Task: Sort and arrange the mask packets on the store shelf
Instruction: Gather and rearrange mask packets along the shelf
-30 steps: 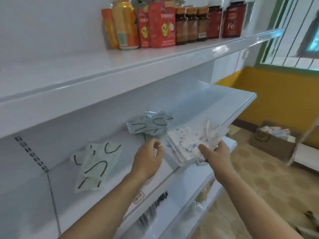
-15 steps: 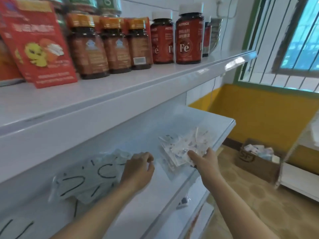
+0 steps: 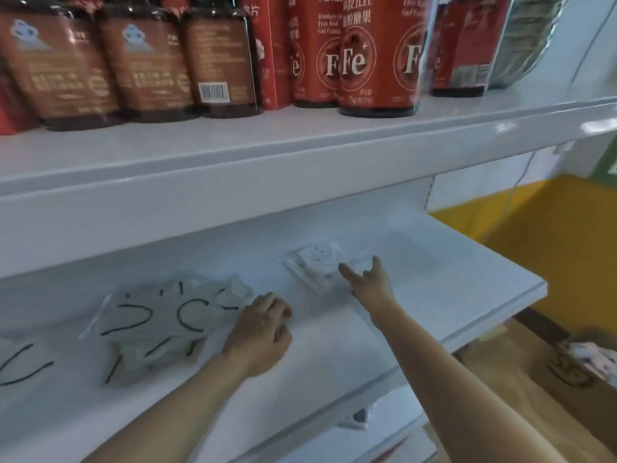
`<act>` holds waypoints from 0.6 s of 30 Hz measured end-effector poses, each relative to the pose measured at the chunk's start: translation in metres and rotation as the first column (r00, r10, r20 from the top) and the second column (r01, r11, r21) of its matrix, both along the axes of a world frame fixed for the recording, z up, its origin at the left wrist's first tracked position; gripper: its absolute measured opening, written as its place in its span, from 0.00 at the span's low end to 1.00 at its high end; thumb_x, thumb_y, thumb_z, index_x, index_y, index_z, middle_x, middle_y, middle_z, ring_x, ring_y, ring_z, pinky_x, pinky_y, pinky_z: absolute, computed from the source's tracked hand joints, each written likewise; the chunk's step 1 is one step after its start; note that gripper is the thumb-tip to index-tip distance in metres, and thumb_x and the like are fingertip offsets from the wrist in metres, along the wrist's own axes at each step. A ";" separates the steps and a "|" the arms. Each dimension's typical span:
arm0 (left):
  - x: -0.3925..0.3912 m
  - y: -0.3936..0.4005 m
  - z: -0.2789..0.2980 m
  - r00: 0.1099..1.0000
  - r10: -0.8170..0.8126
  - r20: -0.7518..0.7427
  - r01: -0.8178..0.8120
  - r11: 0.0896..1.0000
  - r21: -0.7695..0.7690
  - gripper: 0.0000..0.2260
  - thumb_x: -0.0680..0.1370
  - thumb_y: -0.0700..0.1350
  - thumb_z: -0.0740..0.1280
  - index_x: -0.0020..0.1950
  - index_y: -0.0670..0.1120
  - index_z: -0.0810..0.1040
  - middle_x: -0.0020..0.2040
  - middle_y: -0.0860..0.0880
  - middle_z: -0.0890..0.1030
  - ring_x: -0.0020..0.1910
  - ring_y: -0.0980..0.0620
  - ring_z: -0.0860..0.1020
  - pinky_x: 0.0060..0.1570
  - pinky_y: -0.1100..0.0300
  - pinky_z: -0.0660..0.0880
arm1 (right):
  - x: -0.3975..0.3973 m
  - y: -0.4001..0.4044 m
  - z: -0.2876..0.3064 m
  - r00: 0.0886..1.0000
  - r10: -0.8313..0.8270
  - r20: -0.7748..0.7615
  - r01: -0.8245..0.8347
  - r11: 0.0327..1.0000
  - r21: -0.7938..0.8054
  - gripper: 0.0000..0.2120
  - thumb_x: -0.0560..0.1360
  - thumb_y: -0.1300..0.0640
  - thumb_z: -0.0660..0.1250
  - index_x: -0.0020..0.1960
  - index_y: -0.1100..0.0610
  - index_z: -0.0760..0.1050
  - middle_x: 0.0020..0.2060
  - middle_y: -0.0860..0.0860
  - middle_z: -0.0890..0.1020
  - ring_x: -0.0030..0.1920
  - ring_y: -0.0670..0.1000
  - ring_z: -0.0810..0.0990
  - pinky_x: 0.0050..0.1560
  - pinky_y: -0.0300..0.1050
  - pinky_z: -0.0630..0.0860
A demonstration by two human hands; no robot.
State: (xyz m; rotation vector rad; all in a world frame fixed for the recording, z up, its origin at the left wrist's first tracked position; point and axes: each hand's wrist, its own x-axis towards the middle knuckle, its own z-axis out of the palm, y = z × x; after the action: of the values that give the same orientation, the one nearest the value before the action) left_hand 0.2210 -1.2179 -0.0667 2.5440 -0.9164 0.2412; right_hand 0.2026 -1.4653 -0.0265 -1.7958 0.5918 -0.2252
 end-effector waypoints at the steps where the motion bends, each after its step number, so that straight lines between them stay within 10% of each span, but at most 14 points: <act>1: -0.001 0.001 0.000 1.000 0.011 -0.004 -0.011 1.000 -0.009 0.11 0.72 0.44 0.65 0.53 0.48 0.78 0.51 0.53 0.76 0.51 0.50 0.76 0.50 0.56 0.74 | -0.009 0.000 0.012 0.998 0.030 -0.050 -0.035 0.995 -0.089 0.45 0.71 0.37 0.75 0.77 0.54 0.59 0.71 0.61 0.73 0.68 0.61 0.76 0.69 0.55 0.72; 6: -0.025 0.005 -0.004 0.993 0.116 -0.032 -0.118 0.992 -0.054 0.12 0.74 0.44 0.61 0.53 0.46 0.79 0.53 0.53 0.78 0.51 0.51 0.77 0.50 0.56 0.76 | -0.043 -0.013 0.015 0.977 0.160 -0.141 -0.205 0.884 -0.420 0.34 0.76 0.59 0.69 0.79 0.61 0.59 0.71 0.61 0.72 0.71 0.62 0.70 0.68 0.48 0.66; 18: -0.134 0.171 0.037 0.806 0.577 0.129 -0.590 0.801 0.105 0.17 0.75 0.48 0.58 0.59 0.48 0.80 0.55 0.50 0.81 0.55 0.46 0.77 0.50 0.50 0.73 | -0.053 0.144 0.026 0.729 0.641 -0.239 -0.514 0.283 -0.810 0.29 0.78 0.52 0.64 0.77 0.51 0.62 0.75 0.54 0.66 0.78 0.60 0.57 0.74 0.60 0.63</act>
State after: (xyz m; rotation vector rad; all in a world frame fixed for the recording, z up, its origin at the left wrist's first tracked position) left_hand 0.0870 -1.0467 -0.0300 2.9069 -0.1374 0.4923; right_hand 0.1496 -1.3212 -0.0008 -2.8044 -0.4624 -0.1128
